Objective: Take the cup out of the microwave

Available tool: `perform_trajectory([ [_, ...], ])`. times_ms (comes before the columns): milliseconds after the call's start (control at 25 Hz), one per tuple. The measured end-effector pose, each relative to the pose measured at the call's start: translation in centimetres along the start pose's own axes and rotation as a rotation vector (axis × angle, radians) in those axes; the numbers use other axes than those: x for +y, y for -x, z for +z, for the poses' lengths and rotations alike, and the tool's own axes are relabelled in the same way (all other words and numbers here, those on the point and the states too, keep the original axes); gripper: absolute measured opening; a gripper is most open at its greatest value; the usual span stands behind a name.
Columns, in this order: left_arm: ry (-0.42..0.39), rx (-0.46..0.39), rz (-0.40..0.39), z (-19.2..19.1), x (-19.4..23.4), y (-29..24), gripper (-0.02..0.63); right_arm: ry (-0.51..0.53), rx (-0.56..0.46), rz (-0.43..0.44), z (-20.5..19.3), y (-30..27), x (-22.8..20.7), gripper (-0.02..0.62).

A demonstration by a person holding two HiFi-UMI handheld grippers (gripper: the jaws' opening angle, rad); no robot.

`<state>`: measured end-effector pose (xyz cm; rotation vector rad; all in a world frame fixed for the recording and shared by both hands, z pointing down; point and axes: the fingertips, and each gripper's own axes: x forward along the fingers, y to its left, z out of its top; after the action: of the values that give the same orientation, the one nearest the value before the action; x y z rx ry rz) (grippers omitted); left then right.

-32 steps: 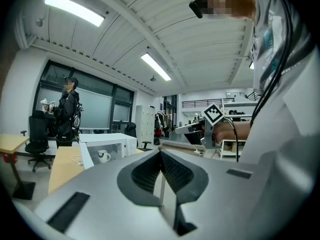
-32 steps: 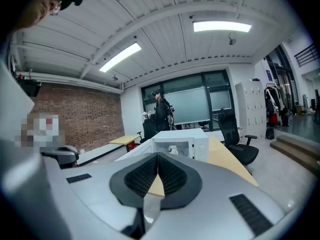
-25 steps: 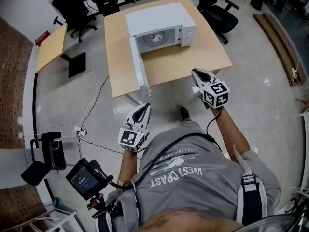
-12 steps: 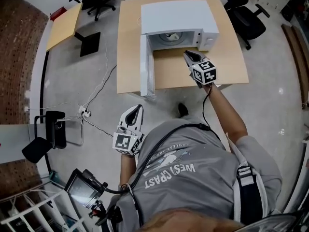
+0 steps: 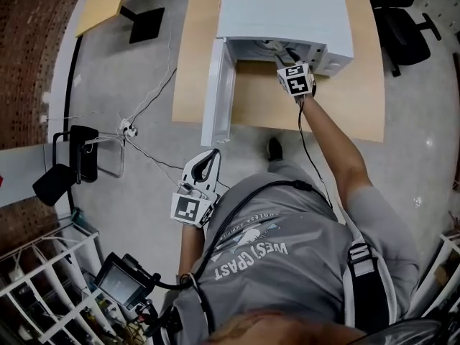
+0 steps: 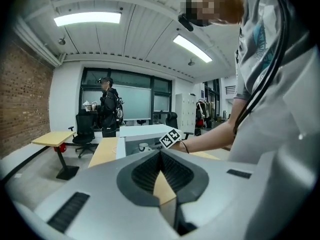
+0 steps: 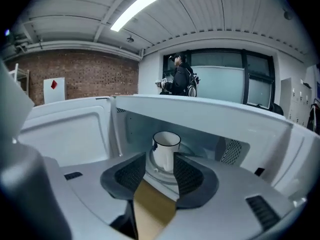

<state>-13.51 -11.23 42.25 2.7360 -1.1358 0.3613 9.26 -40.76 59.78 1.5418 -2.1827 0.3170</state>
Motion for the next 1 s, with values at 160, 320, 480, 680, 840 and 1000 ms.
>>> perform_trajectory([
  [160, 0.028, 0.046, 0.079, -0.3, -0.3, -0.8, 0.043, 0.019, 0.032, 0.031, -1.1, -4.6, -0.8, 0.155],
  [320, 0.018, 0.131, 0.095, -1.3, 0.0, -4.3, 0.044, 0.013, 0.091, 0.033, -4.7, -9.1, -5.0, 0.155],
  [480, 0.009, 0.072, 0.013, -1.7, 1.1, -8.1, 0.044, 0.001, 0.18, -0.058, -8.2, -8.5, -10.1, 0.153],
  [680, -0.013, 0.055, 0.008, -0.4, 3.5, -4.9, 0.044, -0.015, 0.113, 0.003, -4.9, -9.7, -3.9, 0.083],
  [840, 0.055, 0.028, -0.017, 0.9, 1.5, -3.4, 0.044, -0.012, 0.135, -0.036, -3.5, -5.0, -5.5, 0.08],
  [1000, 0.013, 0.005, 0.039, 1.4, 2.5, -1.2, 0.044, -0.067, 0.083, 0.029, -2.8, -6.2, -2.3, 0.08],
])
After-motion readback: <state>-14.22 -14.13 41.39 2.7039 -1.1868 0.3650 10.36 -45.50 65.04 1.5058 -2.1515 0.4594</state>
